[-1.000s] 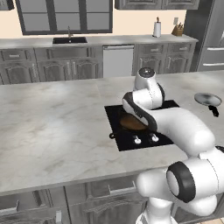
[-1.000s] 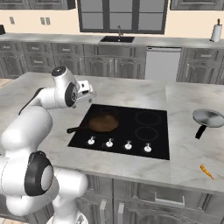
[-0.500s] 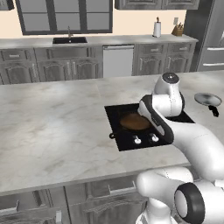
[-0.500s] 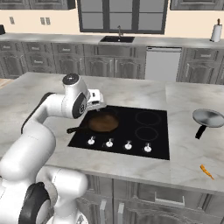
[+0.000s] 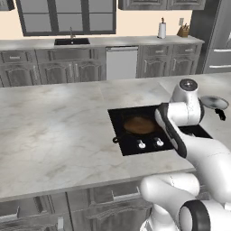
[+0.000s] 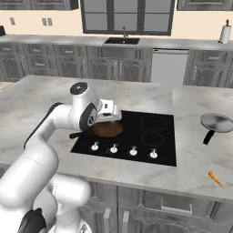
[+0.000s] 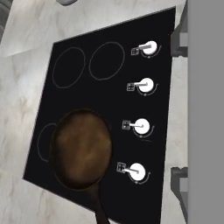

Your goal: Place both pans onto different burners. Then place the bell pepper and the shrimp on different pans.

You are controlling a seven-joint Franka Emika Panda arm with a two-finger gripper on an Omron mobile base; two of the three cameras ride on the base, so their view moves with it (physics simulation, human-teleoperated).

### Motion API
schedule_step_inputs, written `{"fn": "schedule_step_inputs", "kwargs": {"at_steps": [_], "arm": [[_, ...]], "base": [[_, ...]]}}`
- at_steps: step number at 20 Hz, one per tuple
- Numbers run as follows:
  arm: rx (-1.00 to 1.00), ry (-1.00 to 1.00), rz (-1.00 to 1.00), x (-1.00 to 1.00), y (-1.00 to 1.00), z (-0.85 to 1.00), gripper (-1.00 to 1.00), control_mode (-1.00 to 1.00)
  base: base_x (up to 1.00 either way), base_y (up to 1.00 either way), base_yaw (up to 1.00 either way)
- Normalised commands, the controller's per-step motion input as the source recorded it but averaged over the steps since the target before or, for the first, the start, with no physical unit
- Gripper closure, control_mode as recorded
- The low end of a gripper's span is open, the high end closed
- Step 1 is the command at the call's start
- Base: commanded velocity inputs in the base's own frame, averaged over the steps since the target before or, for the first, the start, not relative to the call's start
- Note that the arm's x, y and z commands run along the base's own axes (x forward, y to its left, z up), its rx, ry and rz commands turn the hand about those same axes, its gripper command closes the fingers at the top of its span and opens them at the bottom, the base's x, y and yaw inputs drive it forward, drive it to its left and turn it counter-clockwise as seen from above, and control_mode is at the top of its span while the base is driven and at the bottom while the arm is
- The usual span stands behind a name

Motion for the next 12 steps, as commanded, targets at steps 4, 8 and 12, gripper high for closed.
{"fn": "schedule_step_inputs", "kwargs": {"at_steps": [4, 8, 12], "arm": [[0.00, 0.00, -0.04, -0.13, -0.58, 0.00, -1.00, -1.00], [0.00, 0.00, 0.00, -0.17, -0.59, -0.04, -1.00, -1.00], [0.00, 0.00, 0.00, -0.18, -0.61, -0.09, -1.00, -1.00]], "base": [[0.00, 0.00, 0.00], [0.00, 0.00, 0.00], [0.00, 0.00, 0.00]]}}
